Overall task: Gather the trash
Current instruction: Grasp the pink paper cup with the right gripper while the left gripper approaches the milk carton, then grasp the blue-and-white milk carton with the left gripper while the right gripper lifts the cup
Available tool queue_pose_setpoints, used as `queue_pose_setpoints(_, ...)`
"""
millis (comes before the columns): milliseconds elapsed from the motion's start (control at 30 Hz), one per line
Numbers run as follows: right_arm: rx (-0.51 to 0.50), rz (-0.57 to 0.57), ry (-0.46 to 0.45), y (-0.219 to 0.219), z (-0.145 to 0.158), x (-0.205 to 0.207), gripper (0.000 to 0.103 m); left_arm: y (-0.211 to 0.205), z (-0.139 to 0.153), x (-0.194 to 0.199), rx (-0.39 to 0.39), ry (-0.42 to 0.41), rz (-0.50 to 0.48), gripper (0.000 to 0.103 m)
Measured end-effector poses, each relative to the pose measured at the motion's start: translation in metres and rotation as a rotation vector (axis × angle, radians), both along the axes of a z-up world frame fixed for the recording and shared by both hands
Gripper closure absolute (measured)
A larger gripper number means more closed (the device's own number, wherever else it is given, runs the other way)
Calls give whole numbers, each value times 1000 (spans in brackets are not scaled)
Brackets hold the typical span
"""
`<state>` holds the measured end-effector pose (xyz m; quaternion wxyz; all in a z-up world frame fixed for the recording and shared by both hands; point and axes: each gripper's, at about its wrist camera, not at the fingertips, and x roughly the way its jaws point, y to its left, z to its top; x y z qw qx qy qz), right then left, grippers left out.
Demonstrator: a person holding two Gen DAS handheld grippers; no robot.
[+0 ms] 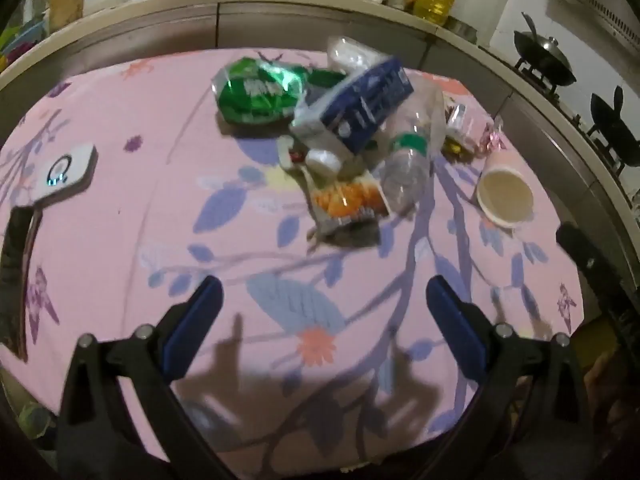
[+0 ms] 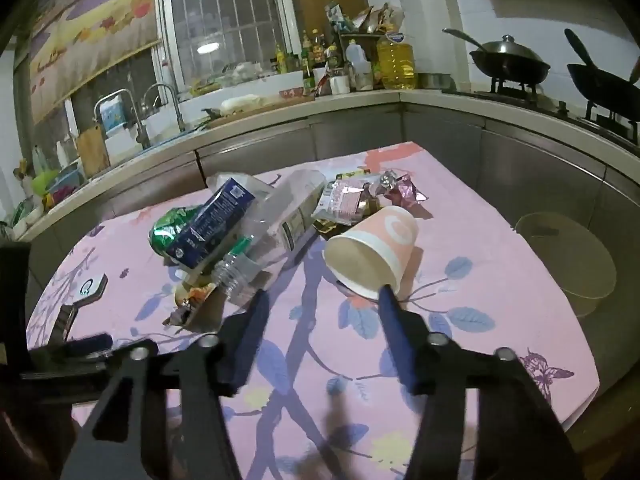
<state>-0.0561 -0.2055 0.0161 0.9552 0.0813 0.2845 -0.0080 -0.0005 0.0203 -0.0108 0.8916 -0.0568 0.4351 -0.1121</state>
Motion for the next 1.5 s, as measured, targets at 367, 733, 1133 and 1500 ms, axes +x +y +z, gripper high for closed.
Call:
queue_pose_setpoints(367,25,-36,59,-41,-4,34,60,7,48,84,-9,-100,25,6)
queue_pose_setpoints(733,-17,41,82,-56,6,39,60,79,144,130,291,-319,60,6)
queue_pose_setpoints(1133,-85,47,140,-42,-28,71,60,-54,36,122,373,-177,-207,6)
queue_pose_setpoints(1500,-6,63,138,-61,-45,86,93,-61,10,144,381,-95,-196,63)
